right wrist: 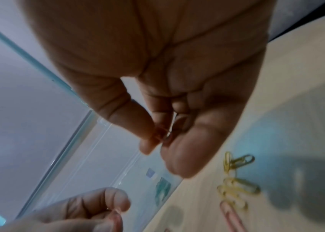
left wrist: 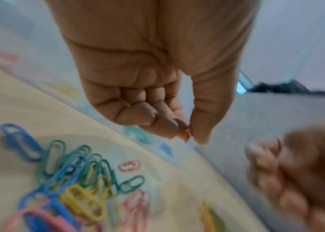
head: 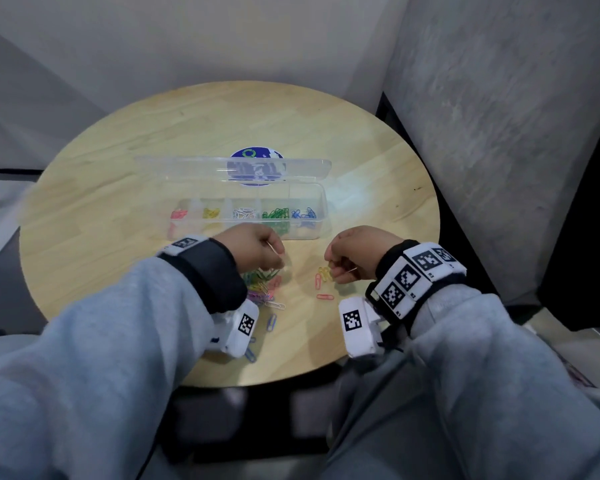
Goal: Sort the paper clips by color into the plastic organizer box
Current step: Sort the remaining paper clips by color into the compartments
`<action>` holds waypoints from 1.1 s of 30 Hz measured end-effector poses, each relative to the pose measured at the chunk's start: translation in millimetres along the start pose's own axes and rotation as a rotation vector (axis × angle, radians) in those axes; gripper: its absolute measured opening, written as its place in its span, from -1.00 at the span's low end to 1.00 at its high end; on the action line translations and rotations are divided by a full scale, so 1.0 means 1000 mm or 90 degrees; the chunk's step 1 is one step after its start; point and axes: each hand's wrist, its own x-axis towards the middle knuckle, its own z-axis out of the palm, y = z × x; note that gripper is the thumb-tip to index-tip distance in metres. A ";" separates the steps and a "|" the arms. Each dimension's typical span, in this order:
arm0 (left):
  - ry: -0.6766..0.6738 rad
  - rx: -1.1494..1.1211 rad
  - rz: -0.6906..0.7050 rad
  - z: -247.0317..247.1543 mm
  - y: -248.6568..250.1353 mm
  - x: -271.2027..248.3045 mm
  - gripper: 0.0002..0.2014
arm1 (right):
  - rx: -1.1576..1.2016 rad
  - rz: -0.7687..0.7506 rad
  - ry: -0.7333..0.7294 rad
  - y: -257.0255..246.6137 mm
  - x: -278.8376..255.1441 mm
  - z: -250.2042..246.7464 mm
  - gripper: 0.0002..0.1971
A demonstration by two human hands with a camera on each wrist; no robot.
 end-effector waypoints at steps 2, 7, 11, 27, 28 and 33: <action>-0.014 -0.180 -0.045 -0.009 -0.003 -0.007 -0.84 | 0.043 0.000 -0.009 0.003 -0.001 0.007 -0.73; -0.034 -0.309 -0.138 -0.023 -0.006 -0.024 -0.75 | -0.093 -0.056 0.010 0.011 0.001 0.015 -0.81; -0.010 -0.272 -0.206 -0.020 -0.008 -0.021 -0.80 | -0.331 -0.078 0.066 0.012 0.000 0.016 -0.78; -0.019 0.396 -0.075 0.022 0.008 0.006 -0.72 | -0.631 -0.133 0.101 0.014 0.032 0.017 -0.84; -0.017 0.402 -0.073 0.024 0.008 0.007 -0.71 | -0.640 -0.140 0.101 0.013 0.033 0.018 -0.89; -0.001 0.413 -0.043 0.026 0.005 0.010 -0.75 | -0.641 -0.155 0.098 0.015 0.027 0.022 -0.80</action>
